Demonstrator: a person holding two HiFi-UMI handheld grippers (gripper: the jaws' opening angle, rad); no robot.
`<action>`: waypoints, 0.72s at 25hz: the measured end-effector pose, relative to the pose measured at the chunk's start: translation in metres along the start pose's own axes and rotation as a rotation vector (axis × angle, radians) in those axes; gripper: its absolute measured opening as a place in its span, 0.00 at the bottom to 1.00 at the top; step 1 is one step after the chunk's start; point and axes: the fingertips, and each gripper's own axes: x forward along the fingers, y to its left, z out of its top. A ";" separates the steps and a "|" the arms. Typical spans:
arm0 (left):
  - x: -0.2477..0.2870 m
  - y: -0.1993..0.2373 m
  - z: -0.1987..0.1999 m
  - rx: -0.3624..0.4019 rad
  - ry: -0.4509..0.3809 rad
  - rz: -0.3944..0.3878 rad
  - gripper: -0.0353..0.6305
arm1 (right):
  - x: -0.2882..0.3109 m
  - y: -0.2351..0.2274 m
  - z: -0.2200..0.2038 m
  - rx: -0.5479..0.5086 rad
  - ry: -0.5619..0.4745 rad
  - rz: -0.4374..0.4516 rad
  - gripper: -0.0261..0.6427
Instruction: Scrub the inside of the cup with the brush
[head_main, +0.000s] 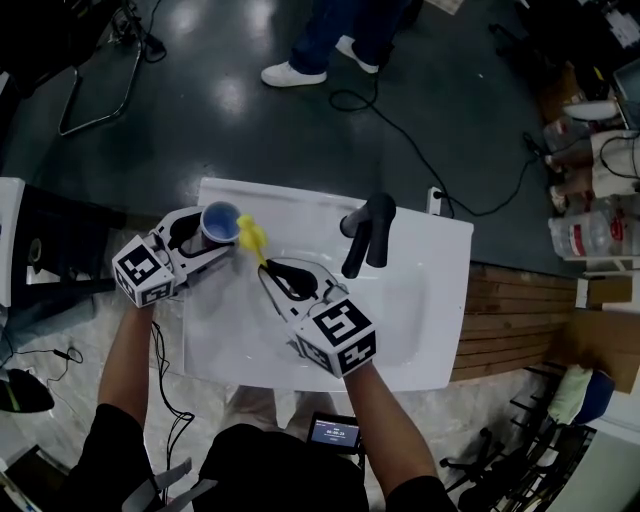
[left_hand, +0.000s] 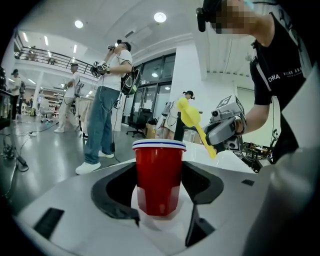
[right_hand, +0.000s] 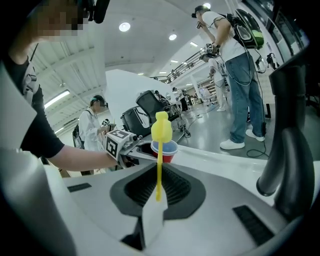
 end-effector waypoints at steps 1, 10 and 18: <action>-0.001 0.001 -0.001 -0.002 -0.001 -0.002 0.48 | 0.002 0.000 -0.001 0.002 0.005 0.000 0.09; -0.007 -0.005 -0.009 0.030 0.027 -0.021 0.48 | 0.012 -0.001 -0.011 -0.002 0.051 0.011 0.09; -0.006 -0.005 -0.030 0.067 0.088 0.009 0.44 | 0.020 0.000 -0.012 0.001 0.054 0.017 0.09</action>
